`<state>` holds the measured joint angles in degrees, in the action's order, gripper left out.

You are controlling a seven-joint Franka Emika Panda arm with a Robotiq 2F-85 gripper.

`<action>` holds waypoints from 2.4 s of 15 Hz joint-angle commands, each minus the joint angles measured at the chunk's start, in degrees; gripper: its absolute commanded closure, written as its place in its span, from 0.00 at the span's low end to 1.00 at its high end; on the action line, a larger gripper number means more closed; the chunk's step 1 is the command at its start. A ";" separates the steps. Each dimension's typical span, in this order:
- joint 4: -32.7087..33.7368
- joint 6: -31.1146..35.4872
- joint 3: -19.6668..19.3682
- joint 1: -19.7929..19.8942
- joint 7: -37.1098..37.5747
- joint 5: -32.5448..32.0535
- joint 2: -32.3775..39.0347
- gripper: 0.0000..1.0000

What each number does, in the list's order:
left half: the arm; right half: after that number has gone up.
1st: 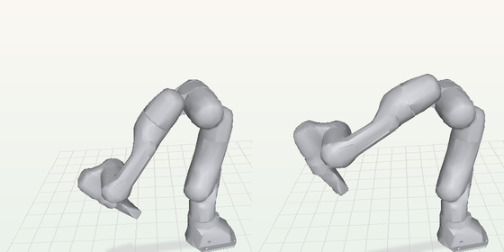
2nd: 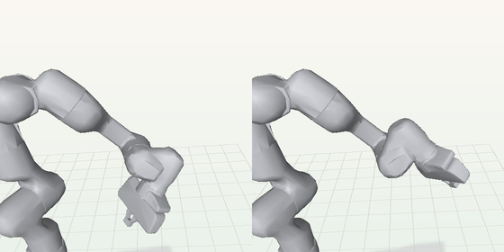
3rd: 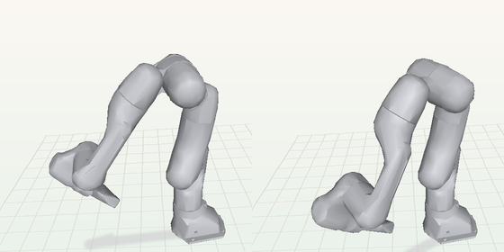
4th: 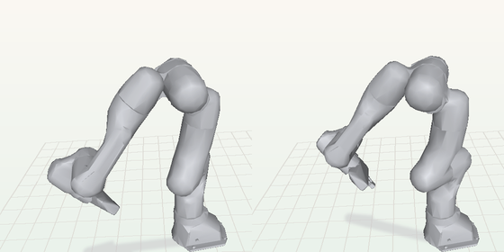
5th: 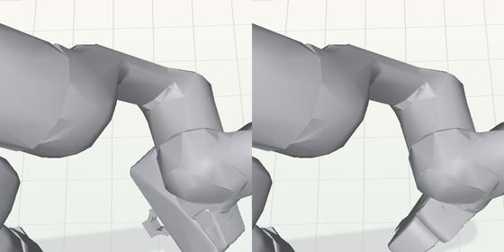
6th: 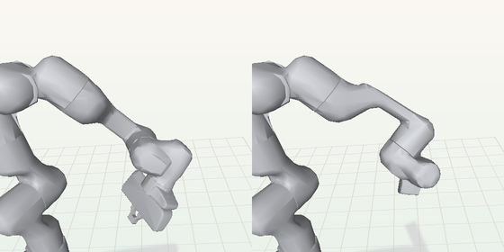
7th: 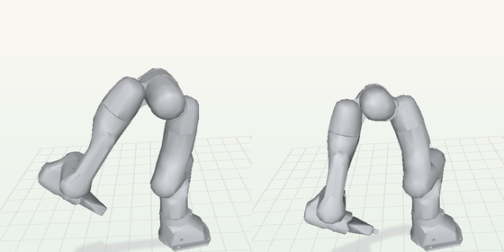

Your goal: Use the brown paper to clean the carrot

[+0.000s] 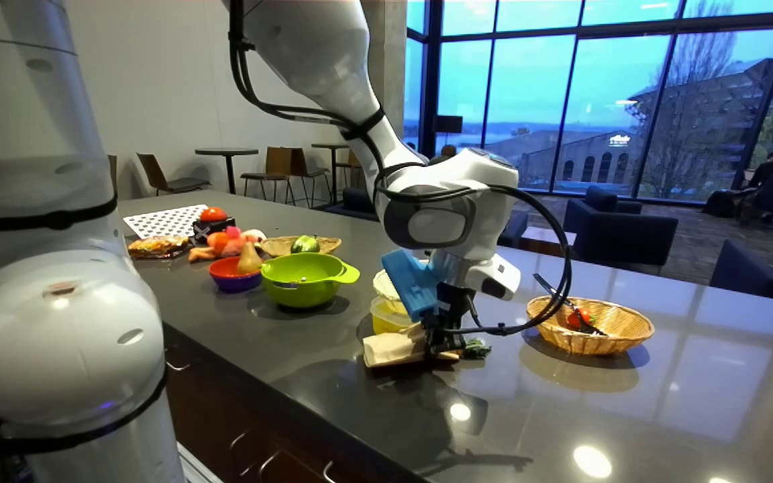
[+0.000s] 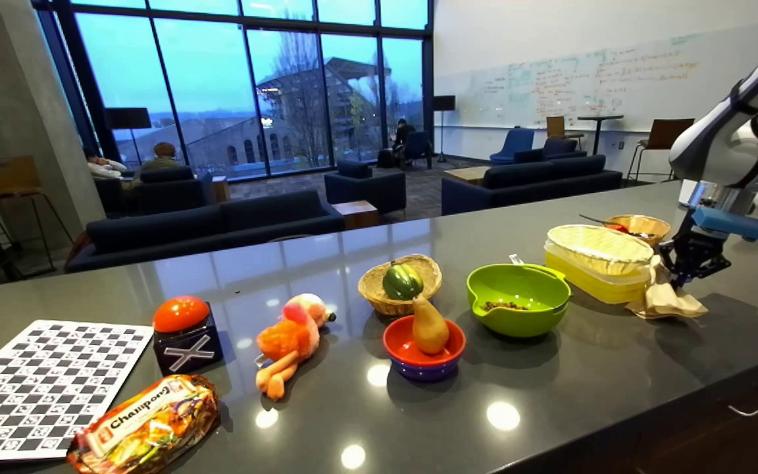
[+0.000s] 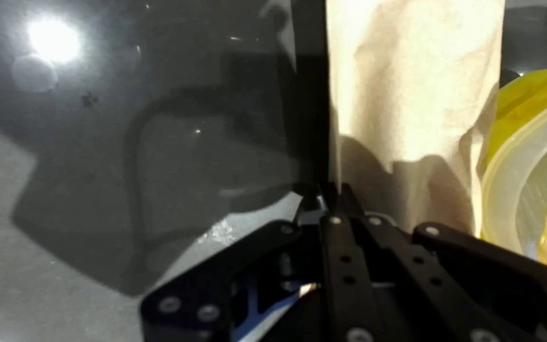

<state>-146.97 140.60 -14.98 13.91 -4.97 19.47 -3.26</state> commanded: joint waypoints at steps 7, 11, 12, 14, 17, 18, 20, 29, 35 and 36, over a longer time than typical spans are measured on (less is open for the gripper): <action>4.15 -1.01 -2.36 1.53 -1.06 2.04 0.62 1.00; 6.72 -1.25 -2.25 1.40 -0.81 2.31 1.90 1.00; 7.55 -1.29 -2.11 1.31 -0.77 2.45 2.45 1.00; 9.00 -1.35 -1.90 1.30 -0.62 2.39 3.39 1.00; 11.24 -1.43 -1.61 1.45 -0.37 2.11 4.82 1.00; 12.04 -1.47 -1.53 1.52 -0.30 2.01 5.42 1.00; 13.18 -1.51 -1.38 1.65 -0.23 1.99 6.18 1.00; 12.26 -1.22 -0.78 1.66 -0.41 2.14 5.38 1.00; 8.76 -1.11 -0.03 1.30 -0.76 3.14 3.76 1.00; 8.02 -1.02 0.18 1.19 -0.68 3.24 3.49 1.00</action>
<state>-136.16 139.94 -15.48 15.07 -4.95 20.98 2.73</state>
